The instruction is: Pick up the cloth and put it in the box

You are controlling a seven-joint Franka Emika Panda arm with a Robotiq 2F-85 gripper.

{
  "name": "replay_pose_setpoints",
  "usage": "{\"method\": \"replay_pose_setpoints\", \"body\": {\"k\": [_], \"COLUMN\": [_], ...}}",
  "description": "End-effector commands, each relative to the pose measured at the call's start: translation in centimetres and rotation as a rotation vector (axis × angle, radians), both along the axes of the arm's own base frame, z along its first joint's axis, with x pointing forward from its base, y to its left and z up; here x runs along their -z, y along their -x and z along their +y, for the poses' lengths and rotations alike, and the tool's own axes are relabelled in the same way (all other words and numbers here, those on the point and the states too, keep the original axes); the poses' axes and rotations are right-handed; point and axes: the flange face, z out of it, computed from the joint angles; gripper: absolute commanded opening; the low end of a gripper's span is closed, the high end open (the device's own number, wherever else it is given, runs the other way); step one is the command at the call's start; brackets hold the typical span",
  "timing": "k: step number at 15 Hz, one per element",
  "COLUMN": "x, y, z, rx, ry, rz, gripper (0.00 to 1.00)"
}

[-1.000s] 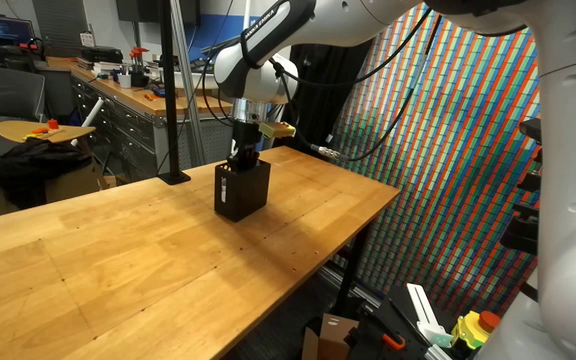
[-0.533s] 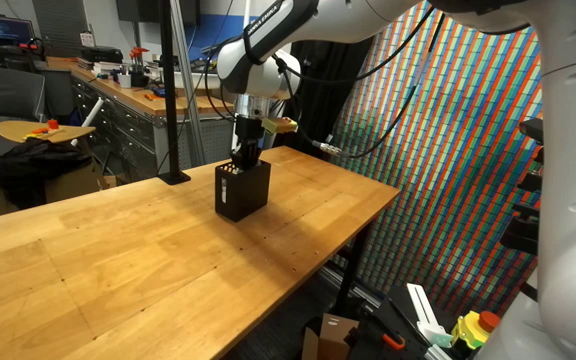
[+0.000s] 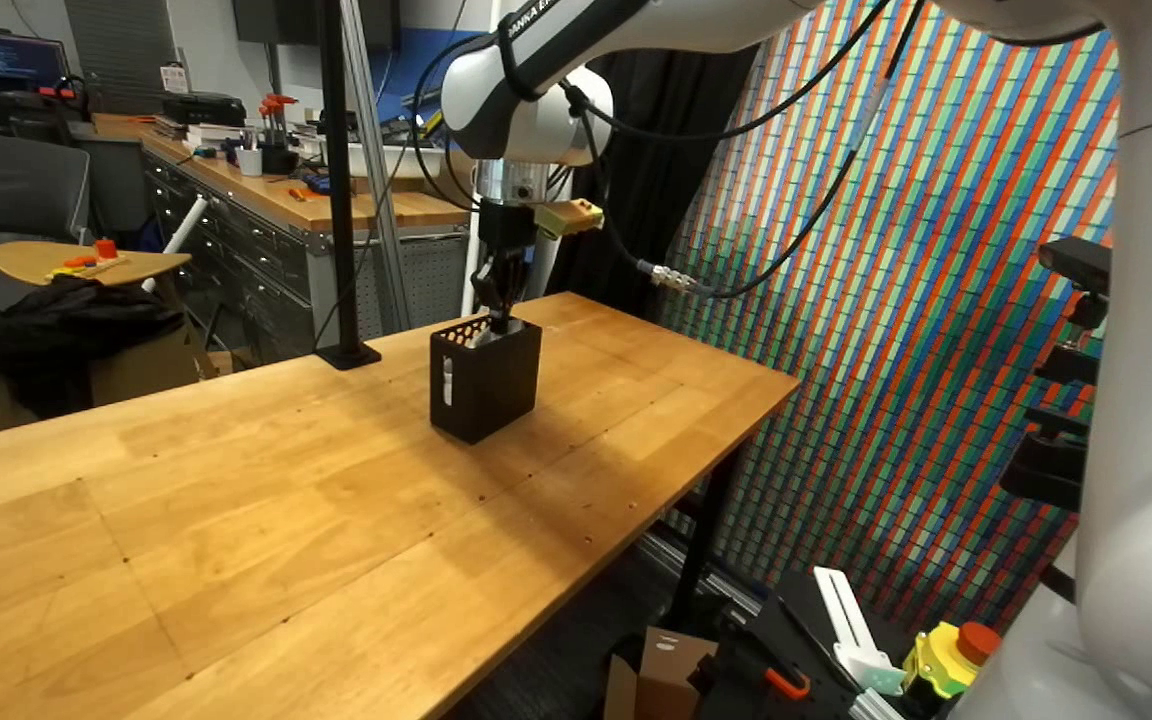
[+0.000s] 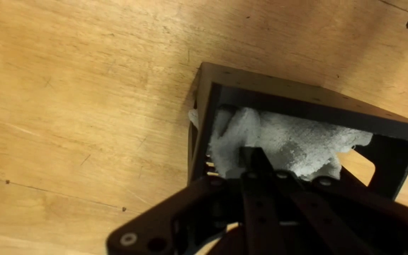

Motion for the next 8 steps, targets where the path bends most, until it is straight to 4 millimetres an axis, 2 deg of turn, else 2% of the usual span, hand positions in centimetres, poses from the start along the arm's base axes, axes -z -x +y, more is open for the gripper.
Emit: {"method": "replay_pose_setpoints", "body": {"k": [1, 5, 8], "x": [-2.5, -3.7, -3.7], "y": [-0.2, -1.0, -1.5], "z": [-0.4, -0.7, -0.4], "rx": [-0.045, -0.086, -0.114], "ry": [0.057, 0.099, 0.099], "rz": [-0.015, -0.034, -0.043], "gripper": [0.01, 0.01, 0.01]}}
